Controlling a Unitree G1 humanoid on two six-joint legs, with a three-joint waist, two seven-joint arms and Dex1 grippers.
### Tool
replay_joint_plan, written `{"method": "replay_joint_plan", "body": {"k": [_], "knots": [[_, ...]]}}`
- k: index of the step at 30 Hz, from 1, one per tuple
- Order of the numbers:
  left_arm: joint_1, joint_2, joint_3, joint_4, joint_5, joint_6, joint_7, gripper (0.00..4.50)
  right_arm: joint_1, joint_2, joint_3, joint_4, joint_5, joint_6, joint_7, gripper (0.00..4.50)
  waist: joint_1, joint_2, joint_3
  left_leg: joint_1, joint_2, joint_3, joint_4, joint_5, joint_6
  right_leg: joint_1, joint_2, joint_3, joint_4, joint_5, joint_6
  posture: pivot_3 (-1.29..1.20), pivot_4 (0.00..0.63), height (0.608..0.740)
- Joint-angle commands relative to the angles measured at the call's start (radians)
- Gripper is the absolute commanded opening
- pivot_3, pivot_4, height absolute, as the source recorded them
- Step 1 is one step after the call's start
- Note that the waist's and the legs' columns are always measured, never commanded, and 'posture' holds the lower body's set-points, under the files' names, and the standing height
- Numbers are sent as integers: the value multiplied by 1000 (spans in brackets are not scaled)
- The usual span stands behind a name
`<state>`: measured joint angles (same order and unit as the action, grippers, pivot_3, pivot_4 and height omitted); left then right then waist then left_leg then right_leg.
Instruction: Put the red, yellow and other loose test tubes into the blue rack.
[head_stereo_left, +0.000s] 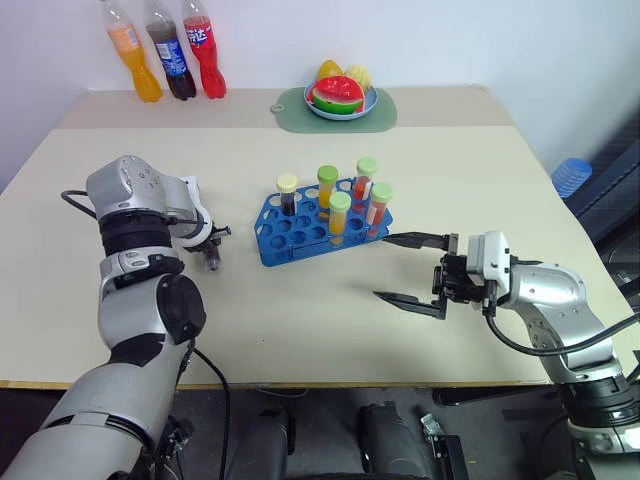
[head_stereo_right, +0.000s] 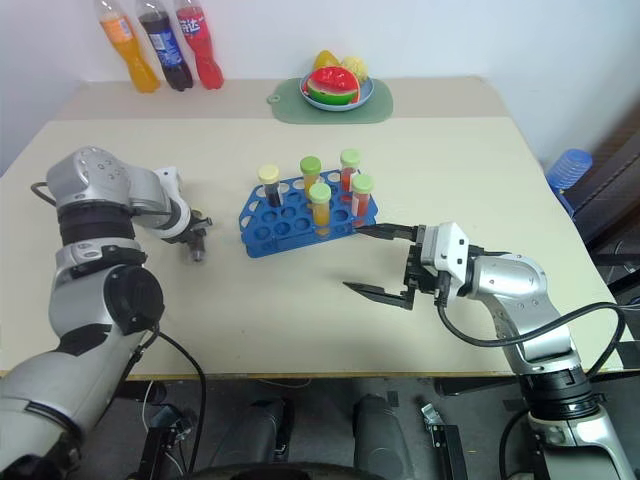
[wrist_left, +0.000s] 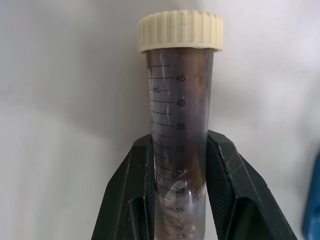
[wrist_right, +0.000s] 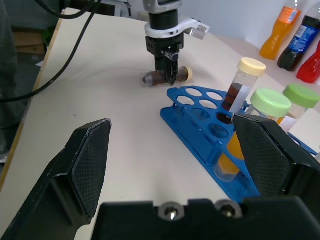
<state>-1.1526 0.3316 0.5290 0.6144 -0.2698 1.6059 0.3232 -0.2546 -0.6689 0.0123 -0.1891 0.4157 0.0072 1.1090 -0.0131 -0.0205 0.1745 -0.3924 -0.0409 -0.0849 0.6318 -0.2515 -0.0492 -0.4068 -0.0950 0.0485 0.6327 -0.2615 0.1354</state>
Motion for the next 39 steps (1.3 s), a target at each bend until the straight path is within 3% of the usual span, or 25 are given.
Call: {"method": "replay_joint_plan", "body": {"k": [1, 6, 10, 15, 19, 21, 24, 29, 34, 39], "knots": [[33, 24, -53, -141, -51, 8, -62, 812, -18, 11, -9, 1, -5, -24, -5, 4285, -1, 0, 0, 0, 0, 0, 0, 0, 0, 0, 0, 0, 0, 0, 0, 0, 150, 740], [226, 130, -238, -620, -271, -14, -336, 812, -25, 10, -18, 20, -8, -29, -3, 4285, -7, 0, 0, 0, 1, 0, -1, 0, -1, -3, 0, 2, 1, 0, 0, 0, 150, 740], [414, 154, -207, -915, -382, -326, -620, 812, -39, 11, -22, 45, -11, -36, 0, 4285, 0, 1, 0, -1, 1, 0, 0, 1, -2, -2, -1, 2, 1, 0, 0, 0, 150, 740], [582, 129, -274, -1062, -395, -619, -814, 812, -46, 15, -27, 59, -17, -41, -11, 4285, 2, 1, 0, 0, 1, 1, 0, 1, -2, 0, -2, 1, -1, 0, 0, 0, 150, 740], [655, 60, -350, -1007, -281, -939, -876, 812, -31, 23, -31, 52, -23, -43, -37, 4285, 2, 1, 0, 0, 0, 1, 0, 0, 0, 1, -1, 1, -1, 0, 0, 0, 150, 740], [708, 53, -417, -929, -178, -1164, -952, 812, -18, 26, -31, 48, -33, -50, -53, 4285, 1, 1, 0, 0, 0, 2, 0, 0, 0, 1, -2, 1, -2, 0, 0, 0, 150, 740], [751, 29, -462, -799, -133, -1379, -1055, 812, 3, 32, -33, 35, -44, -59, -80, 4285, 1, 2, -1, 1, 0, 3, 0, -1, 2, 1, -1, 1, -2, 0, -1, 0, 150, 740], [746, -19, -466, -570, -133, -1582, -1167, 812, 38, 47, -28, -4, -55, -60, -127, 4285, 2, 2, -1, 0, 0, 2, 1, -4, 7, 2, -1, 1, -2, 0, -1, 0, 150, 740], [676, -45, -473, -345, -78, -1722, -1180, 812, 76, 64, -26, -41, -67, -60, -170, 4285, 3, 1, -1, 0, 0, 2, 2, -4, 7, 2, -1, 0, -1, 0, 0, 0, 150, 740], [644, -45, -484, -242, -51, -1787, -1210, 812, 94, 71, -27, -59, -80, -63, -199, 4285, 0, 1, -1, 1, 0, 2, 2, -4, 7, 2, -1, 0, -1, 0, 0, 0, 150, 740]]}}
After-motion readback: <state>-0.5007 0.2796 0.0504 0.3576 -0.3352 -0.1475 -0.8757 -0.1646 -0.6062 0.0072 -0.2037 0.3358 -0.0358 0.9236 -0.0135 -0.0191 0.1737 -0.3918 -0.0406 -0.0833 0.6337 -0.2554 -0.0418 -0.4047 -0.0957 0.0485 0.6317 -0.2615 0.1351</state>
